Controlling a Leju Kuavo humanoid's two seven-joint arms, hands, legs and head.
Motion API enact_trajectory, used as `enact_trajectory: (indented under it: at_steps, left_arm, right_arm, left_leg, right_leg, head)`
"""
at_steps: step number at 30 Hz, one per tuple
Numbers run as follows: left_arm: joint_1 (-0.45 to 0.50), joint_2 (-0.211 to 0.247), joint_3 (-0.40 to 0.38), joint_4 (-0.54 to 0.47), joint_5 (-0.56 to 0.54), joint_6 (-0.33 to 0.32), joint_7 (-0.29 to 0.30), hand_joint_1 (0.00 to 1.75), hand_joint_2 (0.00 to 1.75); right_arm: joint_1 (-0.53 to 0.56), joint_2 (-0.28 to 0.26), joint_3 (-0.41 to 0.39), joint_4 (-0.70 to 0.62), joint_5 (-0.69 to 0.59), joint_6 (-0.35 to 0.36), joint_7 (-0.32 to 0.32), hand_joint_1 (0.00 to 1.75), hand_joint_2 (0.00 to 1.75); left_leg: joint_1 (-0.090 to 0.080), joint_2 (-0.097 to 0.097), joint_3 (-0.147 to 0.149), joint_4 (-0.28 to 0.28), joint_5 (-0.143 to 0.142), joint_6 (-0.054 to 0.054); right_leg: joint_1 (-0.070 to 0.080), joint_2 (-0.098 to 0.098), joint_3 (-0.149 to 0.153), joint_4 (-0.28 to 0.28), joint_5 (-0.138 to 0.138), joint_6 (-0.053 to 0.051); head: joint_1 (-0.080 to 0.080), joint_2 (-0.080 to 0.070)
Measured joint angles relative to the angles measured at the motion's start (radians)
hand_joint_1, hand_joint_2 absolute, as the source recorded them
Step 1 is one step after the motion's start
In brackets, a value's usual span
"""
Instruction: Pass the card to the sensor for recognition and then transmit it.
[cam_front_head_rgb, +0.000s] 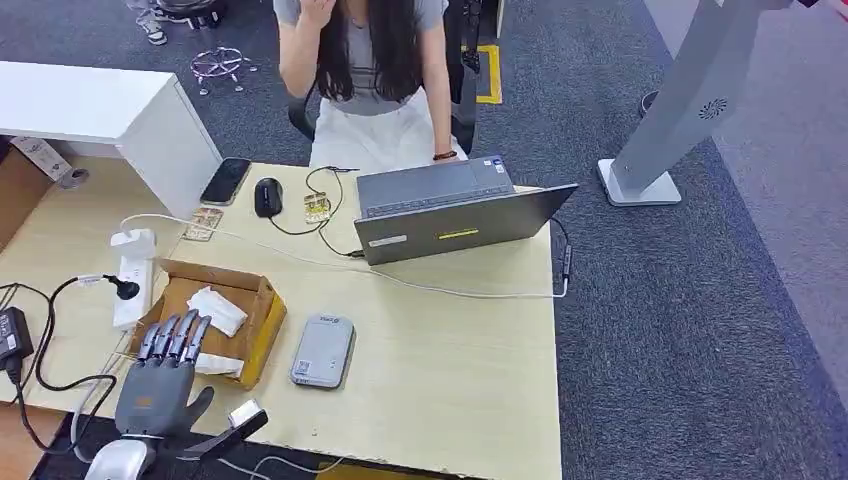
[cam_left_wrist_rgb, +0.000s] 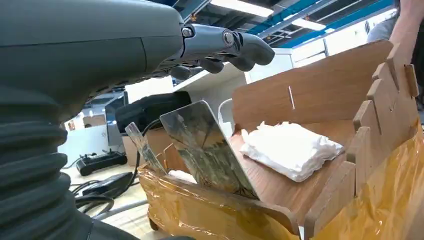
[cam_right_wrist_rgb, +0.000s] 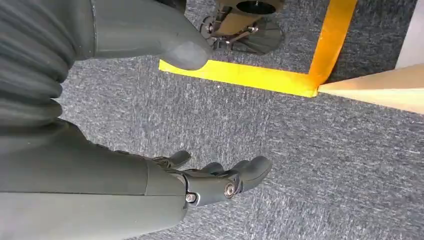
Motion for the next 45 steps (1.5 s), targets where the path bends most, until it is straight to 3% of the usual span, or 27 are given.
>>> enact_trajectory:
  at_steps: [7, 8, 45]
  left_arm:
    - [0.001, 0.000, 0.000, 0.000, 0.003, -0.002, 0.000, 0.19, 1.75]
    - [0.001, 0.000, 0.000, 0.000, 0.003, -0.002, 0.000, 1.75, 1.75]
    - [0.005, 0.001, 0.000, -0.005, 0.055, -0.029, -0.018, 1.75, 1.75]
  right_arm:
    - [0.000, 0.000, 0.000, 0.000, 0.002, 0.000, 0.000, 0.00, 1.75]
    - [0.000, 0.000, 0.000, 0.000, 0.002, 0.000, 0.000, 0.00, 1.75]
    - [0.000, 0.000, 0.000, 0.000, 0.013, 0.001, -0.001, 0.00, 1.75]
  left_leg:
    - [0.000, 0.000, 0.000, 0.000, 0.000, 0.000]
    - [0.000, 0.000, 0.000, 0.000, 0.000, 0.000]
    - [0.000, 0.000, 0.000, 0.000, 0.000, 0.000]
  right_leg:
    - [0.000, 0.000, 0.000, 0.000, 0.000, 0.000]
    - [0.000, 0.000, 0.000, 0.000, 0.000, 0.000]
    - [0.000, 0.000, 0.000, 0.000, 0.000, 0.000]
  head:
    - [0.000, 0.000]
    - [0.000, 0.000]
    - [0.000, 0.000]
